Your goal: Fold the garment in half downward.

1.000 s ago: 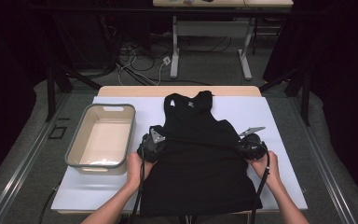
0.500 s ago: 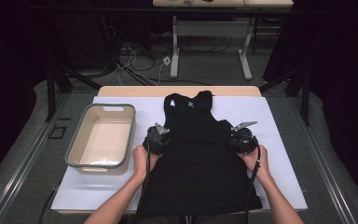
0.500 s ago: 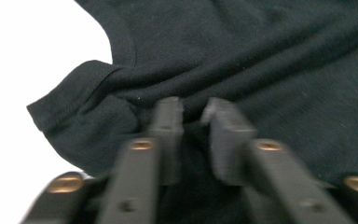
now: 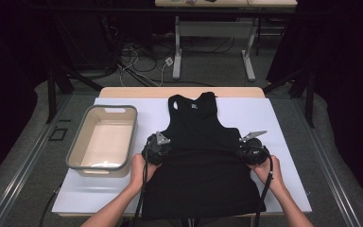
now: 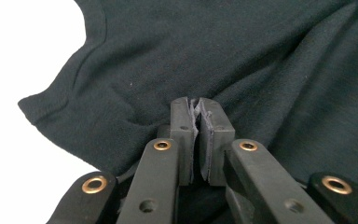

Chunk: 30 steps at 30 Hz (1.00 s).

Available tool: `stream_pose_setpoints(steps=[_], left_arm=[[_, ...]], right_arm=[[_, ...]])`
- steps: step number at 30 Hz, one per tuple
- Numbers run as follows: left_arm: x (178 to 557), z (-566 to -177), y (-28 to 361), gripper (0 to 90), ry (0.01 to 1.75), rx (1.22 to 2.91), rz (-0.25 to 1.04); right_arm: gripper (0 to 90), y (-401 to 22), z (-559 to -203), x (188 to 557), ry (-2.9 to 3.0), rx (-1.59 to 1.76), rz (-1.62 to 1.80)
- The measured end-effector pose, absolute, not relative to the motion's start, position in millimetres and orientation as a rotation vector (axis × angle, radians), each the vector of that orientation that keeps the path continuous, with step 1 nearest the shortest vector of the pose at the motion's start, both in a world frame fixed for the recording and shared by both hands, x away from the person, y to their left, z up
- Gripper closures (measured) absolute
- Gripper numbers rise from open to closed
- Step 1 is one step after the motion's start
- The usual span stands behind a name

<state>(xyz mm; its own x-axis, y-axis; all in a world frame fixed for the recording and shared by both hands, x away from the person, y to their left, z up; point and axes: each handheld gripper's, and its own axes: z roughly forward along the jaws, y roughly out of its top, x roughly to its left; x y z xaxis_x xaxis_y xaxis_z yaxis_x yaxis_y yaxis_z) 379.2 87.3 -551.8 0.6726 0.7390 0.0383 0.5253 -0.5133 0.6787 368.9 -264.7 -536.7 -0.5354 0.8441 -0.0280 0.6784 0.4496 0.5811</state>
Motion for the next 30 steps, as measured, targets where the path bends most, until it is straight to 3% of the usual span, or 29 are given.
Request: stream_pose_setpoints(steps=[4, 6, 8, 10, 18, 30], left_arm=[[377.2, -547.2, 90.2, 82.2, 0.961, 2.231, 0.436], [380.3, -543.6, 91.0, 71.7, 0.979, 2.214, 0.457], [386.7, -538.3, 91.8, 58.2, 1.007, 2.185, 0.486], [393.2, -534.0, 91.1, 51.6, 1.038, 2.17, 0.496], [421.3, -534.0, 87.2, 48.4, 1.153, 2.111, 0.525], [458.7, -545.8, 79.4, 49.6, 1.251, 2.115, 0.561]], right_arm=[[84.0, -265.6, -535.4, 364.3, 2.413, 1.3, 0.767], [67.8, -265.6, -533.0, 366.7, 2.409, 1.297, 0.777], [60.5, -266.0, -531.4, 370.6, 2.392, 1.289, 0.801], [53.6, -265.7, -528.5, 376.1, 2.368, 1.284, 0.837], [49.7, -263.9, -523.0, 396.9, 2.284, 1.317, 0.913], [52.3, -262.1, -529.9, 443.5, 2.197, 1.387, 0.869]])
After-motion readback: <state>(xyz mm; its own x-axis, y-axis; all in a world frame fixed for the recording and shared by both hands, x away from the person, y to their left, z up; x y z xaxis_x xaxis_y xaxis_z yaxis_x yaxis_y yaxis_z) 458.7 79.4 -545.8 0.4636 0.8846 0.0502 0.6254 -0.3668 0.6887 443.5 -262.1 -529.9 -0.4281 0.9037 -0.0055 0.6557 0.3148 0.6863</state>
